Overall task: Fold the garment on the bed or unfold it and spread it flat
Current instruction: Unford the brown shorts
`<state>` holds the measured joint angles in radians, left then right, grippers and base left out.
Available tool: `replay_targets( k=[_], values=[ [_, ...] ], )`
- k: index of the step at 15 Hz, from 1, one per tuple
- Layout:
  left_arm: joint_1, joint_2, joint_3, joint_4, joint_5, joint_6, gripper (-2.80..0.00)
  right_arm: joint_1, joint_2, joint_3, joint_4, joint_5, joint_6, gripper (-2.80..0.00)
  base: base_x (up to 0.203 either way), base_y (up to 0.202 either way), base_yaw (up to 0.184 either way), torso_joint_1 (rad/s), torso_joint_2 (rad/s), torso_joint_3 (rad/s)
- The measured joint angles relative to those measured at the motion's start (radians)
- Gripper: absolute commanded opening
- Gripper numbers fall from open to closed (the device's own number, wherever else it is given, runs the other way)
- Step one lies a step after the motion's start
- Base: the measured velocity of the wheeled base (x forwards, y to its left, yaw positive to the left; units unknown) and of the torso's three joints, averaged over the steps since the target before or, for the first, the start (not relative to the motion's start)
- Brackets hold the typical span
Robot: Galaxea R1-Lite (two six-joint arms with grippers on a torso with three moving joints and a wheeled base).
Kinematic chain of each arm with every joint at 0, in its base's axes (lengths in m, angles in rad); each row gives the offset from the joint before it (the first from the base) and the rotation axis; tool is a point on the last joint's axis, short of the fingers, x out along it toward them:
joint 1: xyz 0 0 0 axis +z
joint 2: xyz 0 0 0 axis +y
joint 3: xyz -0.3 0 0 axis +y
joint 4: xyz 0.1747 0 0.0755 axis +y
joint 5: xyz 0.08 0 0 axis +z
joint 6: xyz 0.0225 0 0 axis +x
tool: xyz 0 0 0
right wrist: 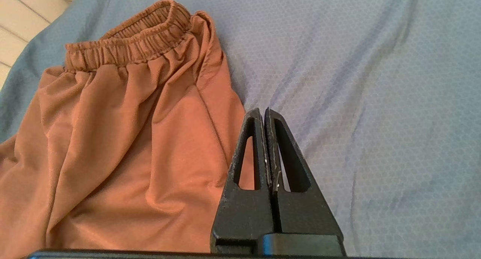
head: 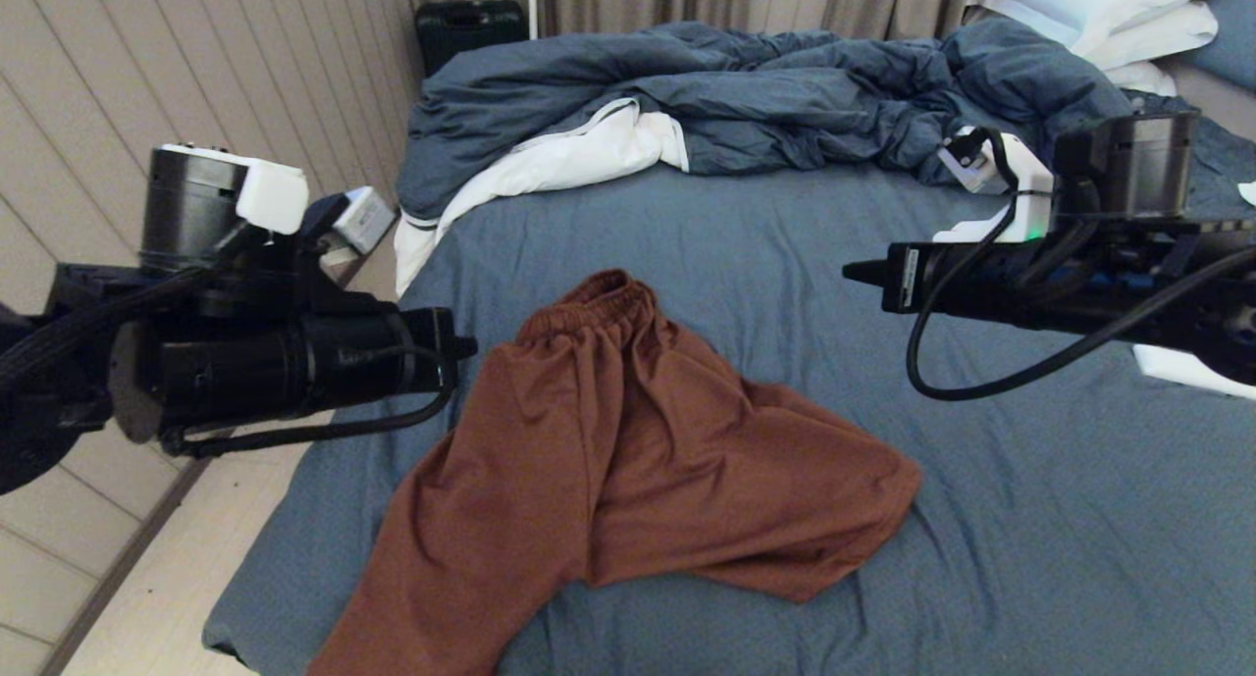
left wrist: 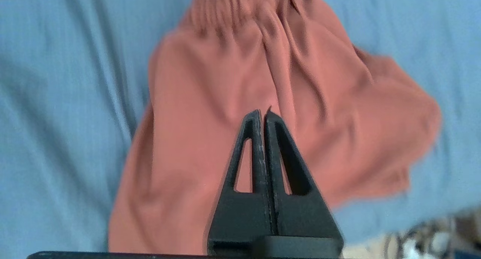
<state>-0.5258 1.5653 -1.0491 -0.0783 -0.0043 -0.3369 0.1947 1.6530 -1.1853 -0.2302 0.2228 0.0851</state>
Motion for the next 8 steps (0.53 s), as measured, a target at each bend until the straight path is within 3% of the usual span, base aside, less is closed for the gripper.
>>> replay_targets(
  k=[7,8],
  values=[
    [0.102,0.301,-0.32,-0.003,-0.002,0.029,-2.8,-0.002,0.013,-0.007,0.001,0.0,0.002,-2.8,0.0,0.0,0.0,0.0,0.0,0.0],
    [0.112,0.332,-0.35,-0.004,-0.003,0.041,0.0,-0.002,0.016,-0.008,0.0,-0.001,0.002,0.0,0.0,0.0,0.0,0.0,0.0,0.0]
  ],
)
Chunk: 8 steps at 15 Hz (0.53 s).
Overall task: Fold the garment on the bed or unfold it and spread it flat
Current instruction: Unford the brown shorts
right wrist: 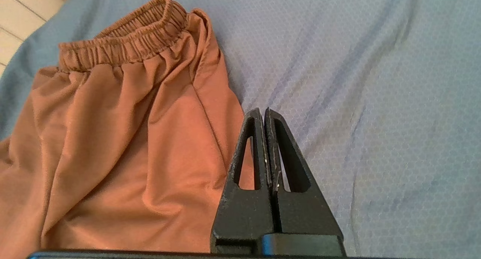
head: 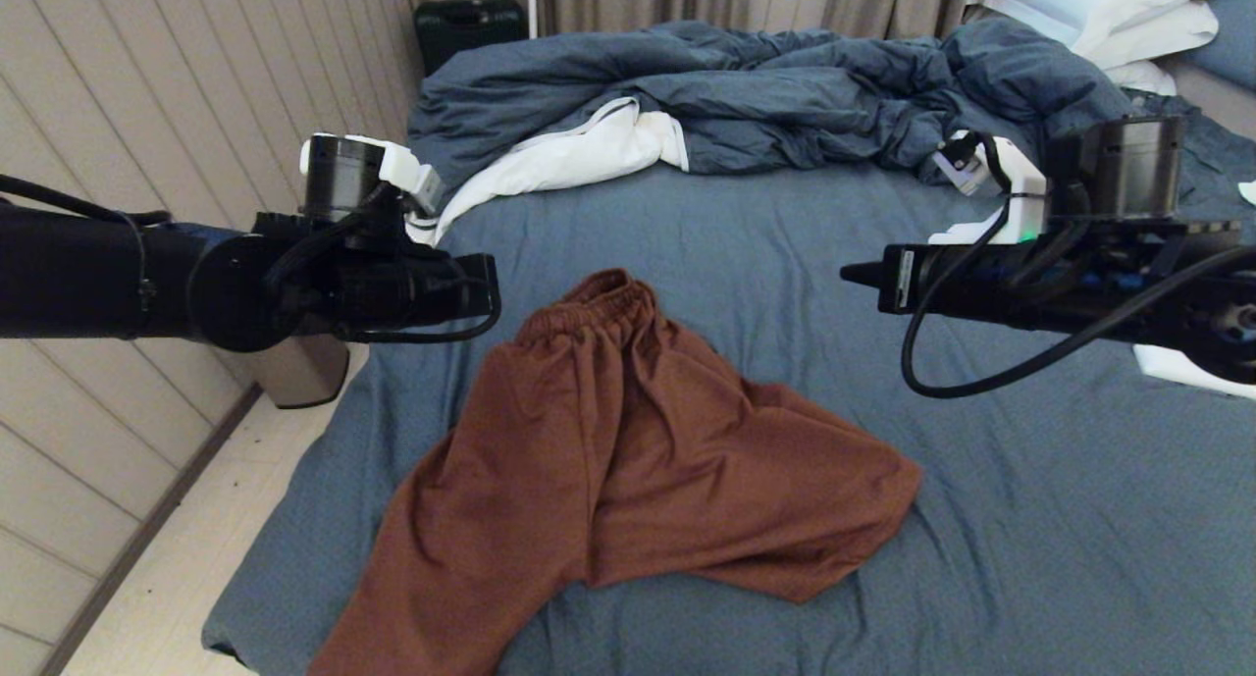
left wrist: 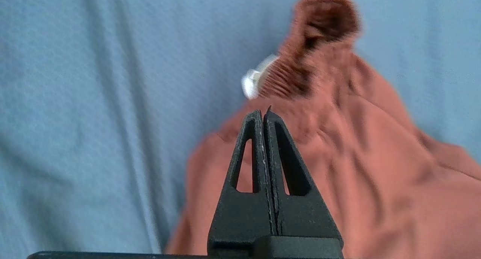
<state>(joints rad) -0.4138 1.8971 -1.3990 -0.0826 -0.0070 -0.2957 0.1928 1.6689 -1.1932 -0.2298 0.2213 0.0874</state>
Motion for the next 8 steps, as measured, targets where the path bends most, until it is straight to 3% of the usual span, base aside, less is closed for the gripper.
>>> replay_targets(
  k=[8],
  values=[
    [0.024,0.153,-0.096,-0.025,-0.003,0.002,0.0,-0.002,0.018,0.002,-0.001,0.0,-0.003,0.0,0.0,0.0,0.0,0.0,0.0,0.0]
  ],
)
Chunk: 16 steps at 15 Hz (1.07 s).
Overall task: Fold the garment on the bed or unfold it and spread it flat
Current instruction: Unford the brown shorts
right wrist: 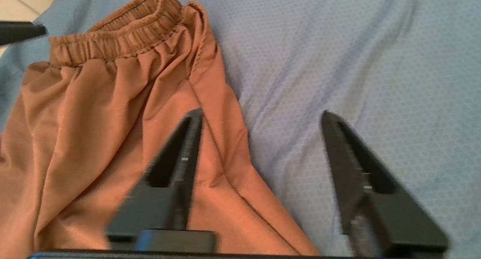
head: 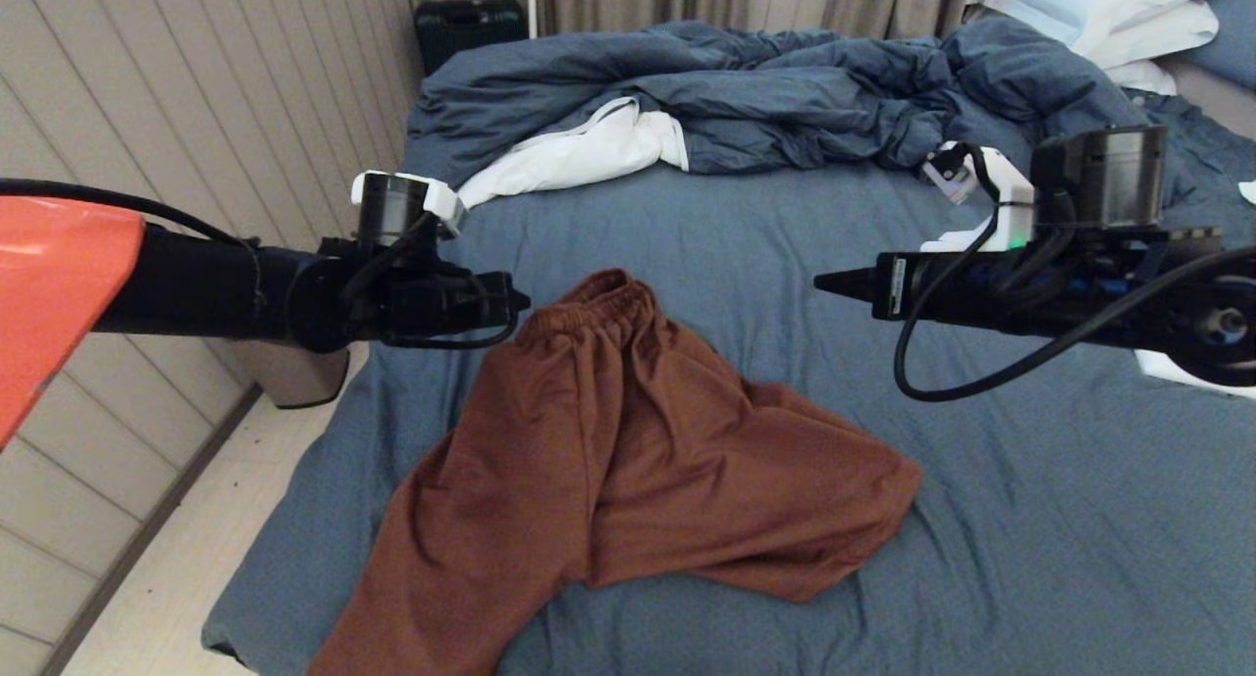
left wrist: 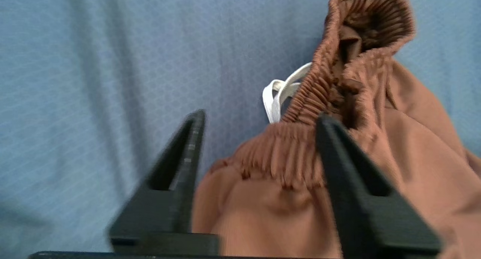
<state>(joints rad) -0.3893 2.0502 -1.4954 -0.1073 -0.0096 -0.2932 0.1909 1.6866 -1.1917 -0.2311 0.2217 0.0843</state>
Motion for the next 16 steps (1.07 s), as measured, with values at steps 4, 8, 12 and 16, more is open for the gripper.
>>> replay_targets(
  k=[4,8,12,16],
  values=[
    [0.003,0.058,-0.028,-0.02,-0.001,-0.008,0.0,0.002,0.002,-0.002,0.0,0.0,-0.002,0.0,0.0,0.0,0.0,0.0,0.0,0.0],
    [-0.036,0.078,-0.04,-0.021,-0.005,-0.029,0.0,0.004,0.003,0.001,-0.001,-0.001,-0.002,0.0,0.0,0.0,0.0,0.0,0.0,0.0],
    [-0.103,0.059,0.009,-0.02,-0.007,-0.053,0.0,0.004,0.005,0.003,-0.001,-0.001,-0.002,0.0,0.0,0.0,0.0,0.0,0.0,0.0],
    [-0.137,0.057,0.031,-0.021,-0.008,-0.056,0.0,0.003,0.008,0.003,-0.001,-0.001,-0.003,0.0,0.0,0.0,0.0,0.0,0.0,0.0]
  ],
)
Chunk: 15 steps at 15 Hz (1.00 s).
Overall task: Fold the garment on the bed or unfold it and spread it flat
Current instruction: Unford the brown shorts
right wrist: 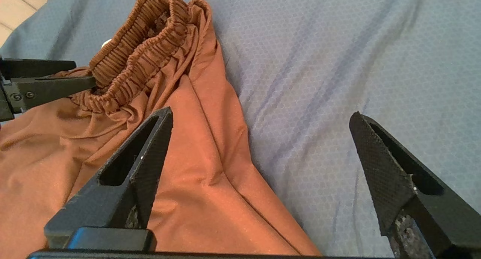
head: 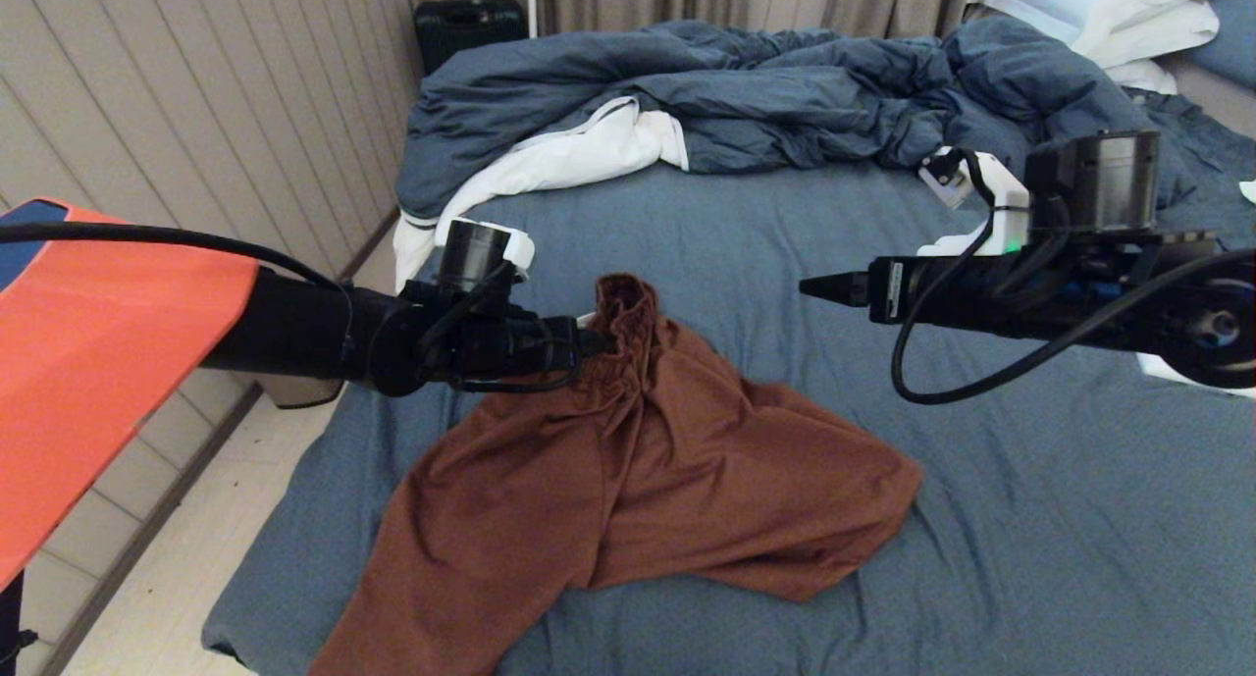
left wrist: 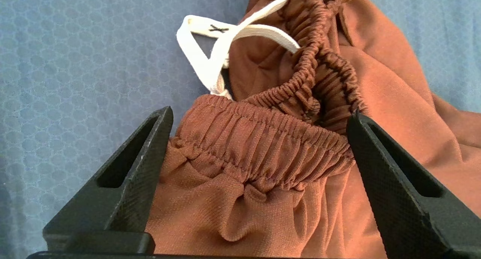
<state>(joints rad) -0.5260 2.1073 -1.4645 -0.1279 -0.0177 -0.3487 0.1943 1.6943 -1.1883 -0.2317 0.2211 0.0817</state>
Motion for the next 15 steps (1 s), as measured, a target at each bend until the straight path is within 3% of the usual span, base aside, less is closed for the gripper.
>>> replay_targets(
  k=[15],
  values=[
    [-0.049,-0.03,0.03,-0.001,0.009,-0.003,0.0,0.0,0.014,0.003,-0.012,0.0,-0.001,0.0,0.0,0.0,0.0,0.0,0.0,0.0]
  ],
)
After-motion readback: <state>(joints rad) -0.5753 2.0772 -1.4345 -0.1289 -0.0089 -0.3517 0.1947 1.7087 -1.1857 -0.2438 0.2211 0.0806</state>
